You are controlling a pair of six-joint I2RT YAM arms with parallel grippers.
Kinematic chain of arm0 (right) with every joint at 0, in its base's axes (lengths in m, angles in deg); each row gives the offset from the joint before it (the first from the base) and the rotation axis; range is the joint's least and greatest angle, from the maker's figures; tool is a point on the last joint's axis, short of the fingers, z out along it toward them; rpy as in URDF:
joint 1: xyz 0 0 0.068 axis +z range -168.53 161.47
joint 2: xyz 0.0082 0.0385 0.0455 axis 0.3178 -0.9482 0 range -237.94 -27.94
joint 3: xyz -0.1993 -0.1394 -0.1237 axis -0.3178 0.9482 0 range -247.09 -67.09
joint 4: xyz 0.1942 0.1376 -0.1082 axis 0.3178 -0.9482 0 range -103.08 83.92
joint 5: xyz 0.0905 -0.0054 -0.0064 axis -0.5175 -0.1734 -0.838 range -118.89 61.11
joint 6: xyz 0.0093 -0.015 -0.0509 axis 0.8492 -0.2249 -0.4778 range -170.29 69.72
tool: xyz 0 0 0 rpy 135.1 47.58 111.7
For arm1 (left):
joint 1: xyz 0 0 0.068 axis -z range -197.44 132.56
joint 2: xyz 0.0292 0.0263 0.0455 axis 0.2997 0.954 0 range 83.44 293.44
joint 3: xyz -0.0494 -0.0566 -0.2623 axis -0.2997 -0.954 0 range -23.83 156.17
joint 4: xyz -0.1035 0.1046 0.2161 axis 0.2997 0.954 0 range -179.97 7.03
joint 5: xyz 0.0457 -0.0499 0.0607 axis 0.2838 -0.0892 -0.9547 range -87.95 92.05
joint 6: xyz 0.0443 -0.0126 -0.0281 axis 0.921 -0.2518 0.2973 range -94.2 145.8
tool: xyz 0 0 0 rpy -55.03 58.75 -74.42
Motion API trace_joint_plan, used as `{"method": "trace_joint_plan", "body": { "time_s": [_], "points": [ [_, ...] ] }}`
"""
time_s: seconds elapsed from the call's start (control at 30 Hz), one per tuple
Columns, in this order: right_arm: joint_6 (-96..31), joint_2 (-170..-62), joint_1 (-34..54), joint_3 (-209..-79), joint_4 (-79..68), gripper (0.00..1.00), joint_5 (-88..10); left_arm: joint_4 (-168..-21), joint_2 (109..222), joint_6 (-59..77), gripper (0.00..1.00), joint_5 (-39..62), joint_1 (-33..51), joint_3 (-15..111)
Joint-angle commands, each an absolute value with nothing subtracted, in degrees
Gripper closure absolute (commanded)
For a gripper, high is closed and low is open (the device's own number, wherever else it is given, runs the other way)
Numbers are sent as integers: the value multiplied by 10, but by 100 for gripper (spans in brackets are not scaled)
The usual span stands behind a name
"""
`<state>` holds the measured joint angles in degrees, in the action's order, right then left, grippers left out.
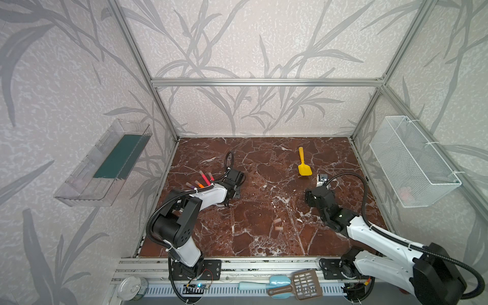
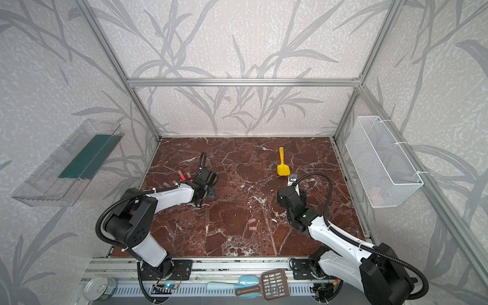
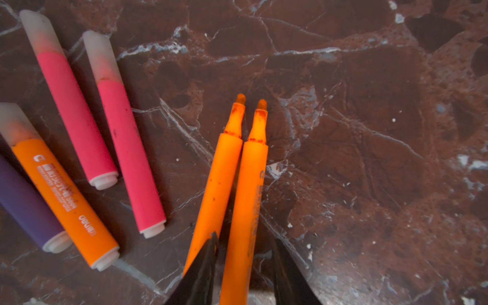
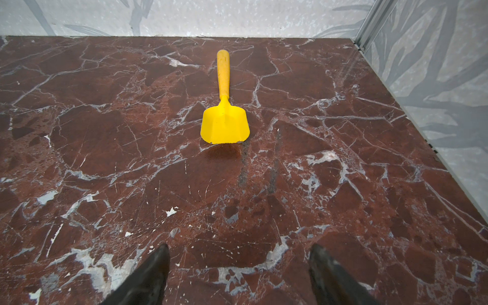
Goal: Insert the pens into the pen caps
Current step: 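Lower the capped pink marker beside the other markers with the left gripper, then grasp an uncapped orange marker with the left gripper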
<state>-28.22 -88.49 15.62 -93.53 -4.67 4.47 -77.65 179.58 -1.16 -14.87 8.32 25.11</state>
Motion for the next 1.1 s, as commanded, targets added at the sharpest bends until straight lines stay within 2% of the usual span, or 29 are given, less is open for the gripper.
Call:
{"method": "trace_joint_plan", "body": {
  "time_s": [0.0, 0.23, 0.7, 0.97, 1.07],
  "points": [
    [-279, -887, 154, -953, -52, 18, 47, -767, 1809, -21, 66, -154, 83, 265],
    [-279, -885, 153, -950, -47, 19, 48, -771, 1828, -21, 66, -137, 84, 273],
    [-279, -882, 153, -949, -49, 18, 46, -780, 1830, -20, 88, -124, 84, 275],
    [-276, -887, 153, -951, -46, 19, 52, -832, 1739, 29, 99, -46, 98, 240],
    [-272, -887, 154, -949, -37, 19, 62, -844, 1691, 48, 100, -17, 117, 227]
  ]
}}
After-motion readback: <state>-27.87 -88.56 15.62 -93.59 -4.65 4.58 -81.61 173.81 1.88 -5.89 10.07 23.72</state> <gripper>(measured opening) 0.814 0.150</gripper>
